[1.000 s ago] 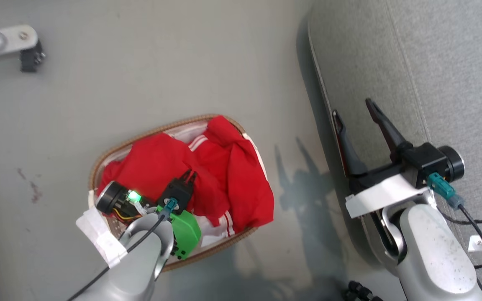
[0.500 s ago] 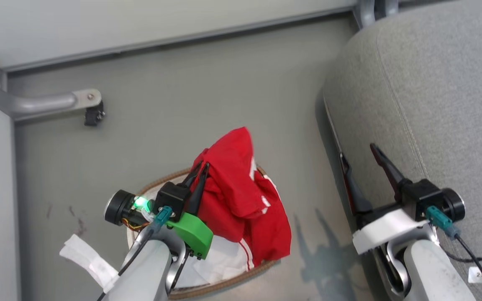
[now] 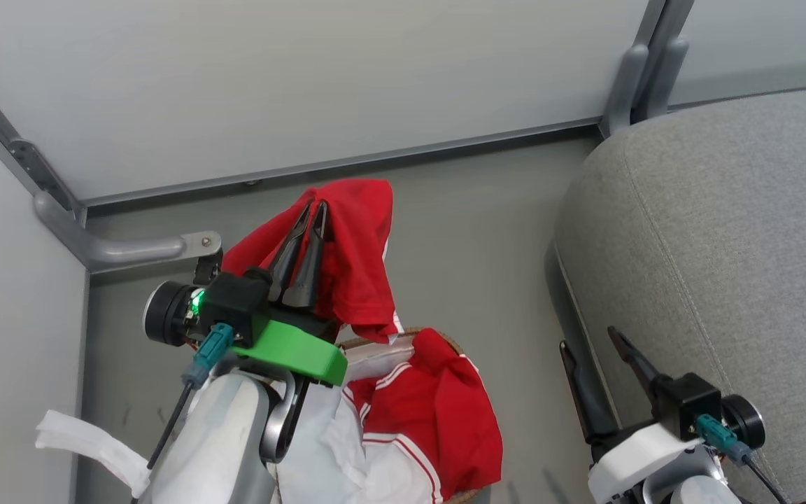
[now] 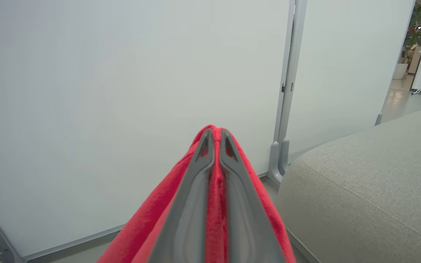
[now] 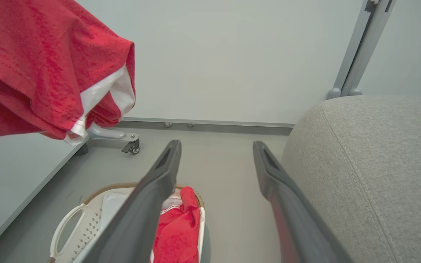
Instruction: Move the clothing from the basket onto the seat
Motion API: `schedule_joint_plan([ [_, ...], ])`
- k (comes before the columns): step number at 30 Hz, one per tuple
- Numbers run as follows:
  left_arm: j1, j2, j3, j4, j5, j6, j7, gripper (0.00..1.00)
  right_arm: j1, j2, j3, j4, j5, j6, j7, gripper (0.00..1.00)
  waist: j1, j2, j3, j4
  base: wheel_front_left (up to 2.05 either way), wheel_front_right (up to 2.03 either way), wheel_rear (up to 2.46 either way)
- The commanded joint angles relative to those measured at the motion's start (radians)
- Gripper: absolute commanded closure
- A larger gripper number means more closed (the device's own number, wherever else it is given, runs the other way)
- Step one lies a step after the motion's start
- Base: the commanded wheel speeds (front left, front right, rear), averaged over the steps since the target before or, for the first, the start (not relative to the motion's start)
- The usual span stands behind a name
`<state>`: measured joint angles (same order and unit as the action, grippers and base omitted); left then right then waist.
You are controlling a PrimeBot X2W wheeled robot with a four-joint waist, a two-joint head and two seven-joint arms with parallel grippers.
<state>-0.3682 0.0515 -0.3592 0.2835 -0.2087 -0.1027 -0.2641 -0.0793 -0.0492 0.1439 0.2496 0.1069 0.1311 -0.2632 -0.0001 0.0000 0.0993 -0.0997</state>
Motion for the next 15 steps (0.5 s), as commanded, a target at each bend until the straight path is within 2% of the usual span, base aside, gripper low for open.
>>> schedule_joint_plan([
  [1,0.008,0.000,0.002,-0.020,-0.019,0.001,-0.001,1.00,0.028,-0.004,0.004,0.006,0.009,-0.001,-0.002,0.00,0.0001,0.0000,-0.063,0.012,0.00,0.00,0.00],
  [9,-0.018,0.000,-0.008,-0.082,-0.063,0.021,-0.001,1.00,0.066,-0.004,0.047,0.010,-0.004,-0.001,-0.002,0.00,0.0001,0.0000,-0.094,0.016,0.00,0.00,0.00],
  [12,-0.019,0.000,-0.020,-0.092,-0.074,0.026,-0.001,1.00,0.064,-0.004,0.091,0.004,-0.019,-0.001,-0.002,0.00,0.0001,0.0000,-0.097,0.021,0.00,0.00,0.00],
  [15,-0.017,0.000,-0.034,-0.097,-0.089,0.032,-0.001,1.00,0.044,-0.009,0.177,0.000,-0.033,-0.001,-0.002,0.00,0.0001,0.0000,-0.098,0.028,0.00,0.00,0.00],
])
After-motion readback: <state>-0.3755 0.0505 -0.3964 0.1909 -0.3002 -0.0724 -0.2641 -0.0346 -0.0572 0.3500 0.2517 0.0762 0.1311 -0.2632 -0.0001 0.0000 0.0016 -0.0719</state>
